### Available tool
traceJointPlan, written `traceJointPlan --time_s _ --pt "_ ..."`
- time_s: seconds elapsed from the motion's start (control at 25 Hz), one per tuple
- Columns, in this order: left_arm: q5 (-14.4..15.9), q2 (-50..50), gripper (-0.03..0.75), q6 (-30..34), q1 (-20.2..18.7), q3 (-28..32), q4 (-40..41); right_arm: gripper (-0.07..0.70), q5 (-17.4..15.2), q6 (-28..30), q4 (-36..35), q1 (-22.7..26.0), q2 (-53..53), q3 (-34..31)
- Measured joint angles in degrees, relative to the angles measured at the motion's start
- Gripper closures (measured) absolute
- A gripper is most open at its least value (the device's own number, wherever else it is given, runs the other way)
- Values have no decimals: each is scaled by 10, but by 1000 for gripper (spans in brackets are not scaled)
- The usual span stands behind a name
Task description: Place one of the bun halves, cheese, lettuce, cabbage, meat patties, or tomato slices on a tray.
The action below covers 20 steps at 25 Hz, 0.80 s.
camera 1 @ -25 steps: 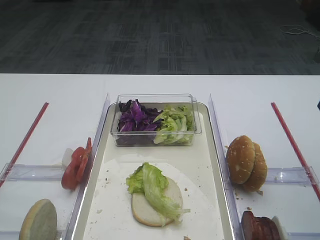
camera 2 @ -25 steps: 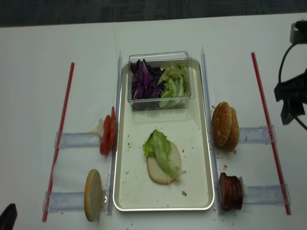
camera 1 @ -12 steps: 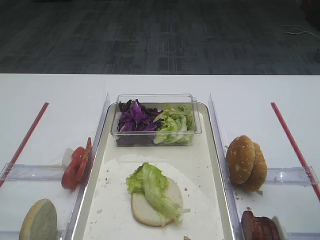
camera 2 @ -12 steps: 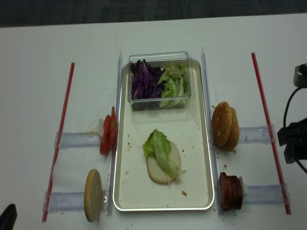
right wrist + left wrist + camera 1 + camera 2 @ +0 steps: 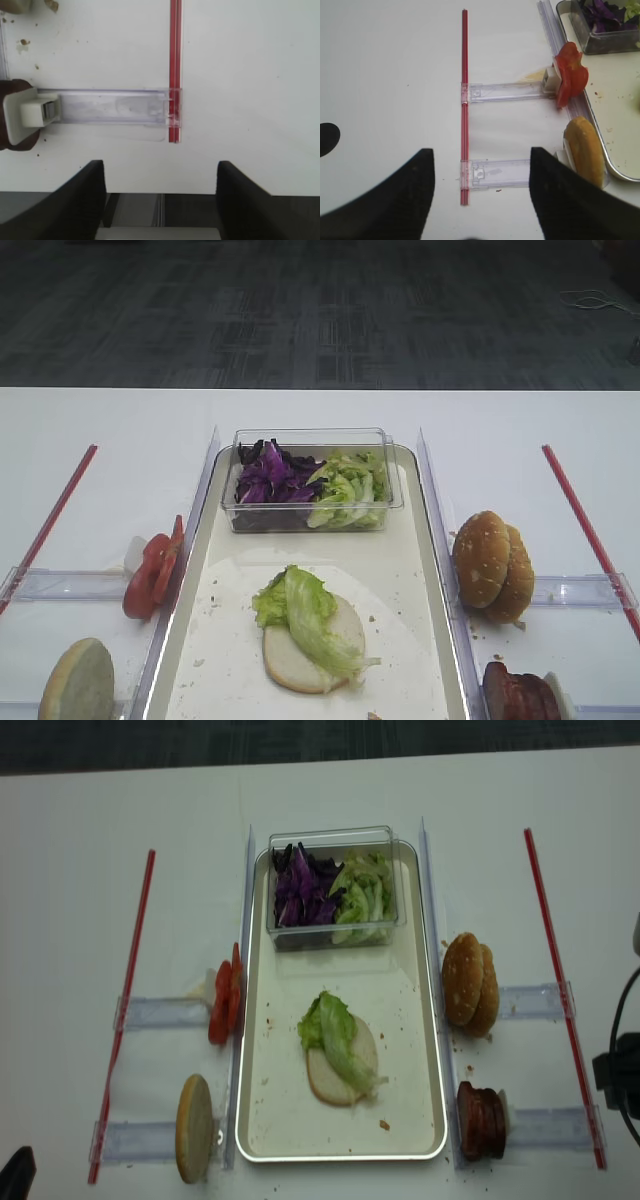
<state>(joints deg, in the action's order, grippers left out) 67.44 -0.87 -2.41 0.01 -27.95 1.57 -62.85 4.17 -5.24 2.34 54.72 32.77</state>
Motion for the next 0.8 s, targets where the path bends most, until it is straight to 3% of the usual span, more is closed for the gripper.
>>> traceJointPlan --time_s 0.28,0.8 --pt "0 0 294 0 0 0 0 153 -2 -1 0 0 -92 -46" --pt "0 0 294 0 0 0 0 160 3 0 0 0 -244 -60"
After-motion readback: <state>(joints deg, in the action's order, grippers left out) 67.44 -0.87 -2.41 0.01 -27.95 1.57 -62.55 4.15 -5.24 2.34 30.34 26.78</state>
